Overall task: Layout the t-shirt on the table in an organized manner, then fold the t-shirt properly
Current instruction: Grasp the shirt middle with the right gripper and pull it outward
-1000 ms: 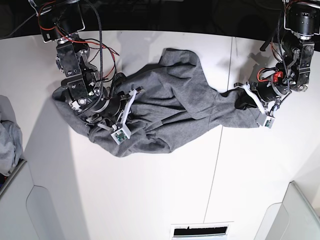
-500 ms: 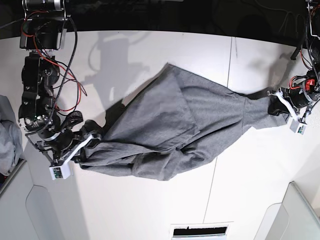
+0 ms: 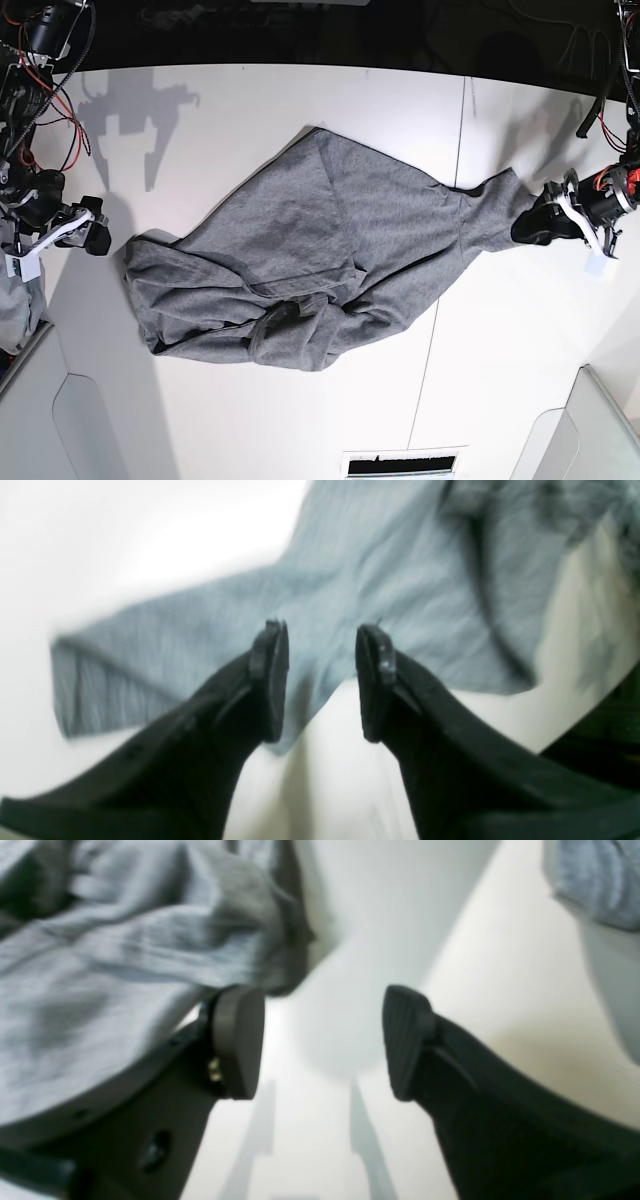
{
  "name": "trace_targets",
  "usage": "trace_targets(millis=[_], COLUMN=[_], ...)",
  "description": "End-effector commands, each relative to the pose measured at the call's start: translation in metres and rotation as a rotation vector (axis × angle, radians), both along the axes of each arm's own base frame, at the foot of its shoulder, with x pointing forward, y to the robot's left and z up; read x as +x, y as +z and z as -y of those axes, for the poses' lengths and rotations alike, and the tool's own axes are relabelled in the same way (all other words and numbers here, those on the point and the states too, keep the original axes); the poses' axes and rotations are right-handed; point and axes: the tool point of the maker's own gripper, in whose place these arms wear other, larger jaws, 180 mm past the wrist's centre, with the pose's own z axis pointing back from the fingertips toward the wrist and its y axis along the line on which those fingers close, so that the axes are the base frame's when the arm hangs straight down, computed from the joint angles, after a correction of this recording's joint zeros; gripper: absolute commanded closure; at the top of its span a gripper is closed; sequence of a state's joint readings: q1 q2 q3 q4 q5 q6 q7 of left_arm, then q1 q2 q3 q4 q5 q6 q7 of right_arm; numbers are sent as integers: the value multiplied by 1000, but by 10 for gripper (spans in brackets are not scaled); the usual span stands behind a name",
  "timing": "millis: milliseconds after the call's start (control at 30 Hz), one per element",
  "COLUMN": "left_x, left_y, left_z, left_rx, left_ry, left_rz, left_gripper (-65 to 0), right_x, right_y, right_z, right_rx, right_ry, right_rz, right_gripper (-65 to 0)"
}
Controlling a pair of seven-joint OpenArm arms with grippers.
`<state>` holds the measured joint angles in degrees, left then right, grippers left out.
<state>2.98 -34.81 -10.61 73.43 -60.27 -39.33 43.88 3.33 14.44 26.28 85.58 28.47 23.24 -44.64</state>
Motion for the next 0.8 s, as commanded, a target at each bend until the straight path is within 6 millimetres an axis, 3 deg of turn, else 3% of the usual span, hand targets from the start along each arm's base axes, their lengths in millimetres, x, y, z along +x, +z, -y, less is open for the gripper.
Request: trace_targets(millis=[0,167,367,433,533,667,767], left_x=[15,32,39,41,42,42,38], left_y=[24,22,2,-3,-13,-21,-33], left_z=[-3,13,53,60,61,62,64], left_rx=[-5,57,153,184,222,255,256], left_ry=[1,-33,-148,-165,-146,-138,-130], left_rz=[83,135,174,177,156,147,118], left_gripper=[-251,-254,-258,-307,-392,-392,-392], right_x=[6,7,17,21,26,25,30], right_y=[15,16,18,15,11,6,-10], right_z=[-5,-75,-195,-228,-257,-293,-305], right_rx=[27,166,188,119,-4,-136,-256], right_ry=[28,176,388,423,399,428,428], right_rz=[67,126,157,158,160,166,138], right_gripper=[-369,-369,-369,-369,-369,-369,-369])
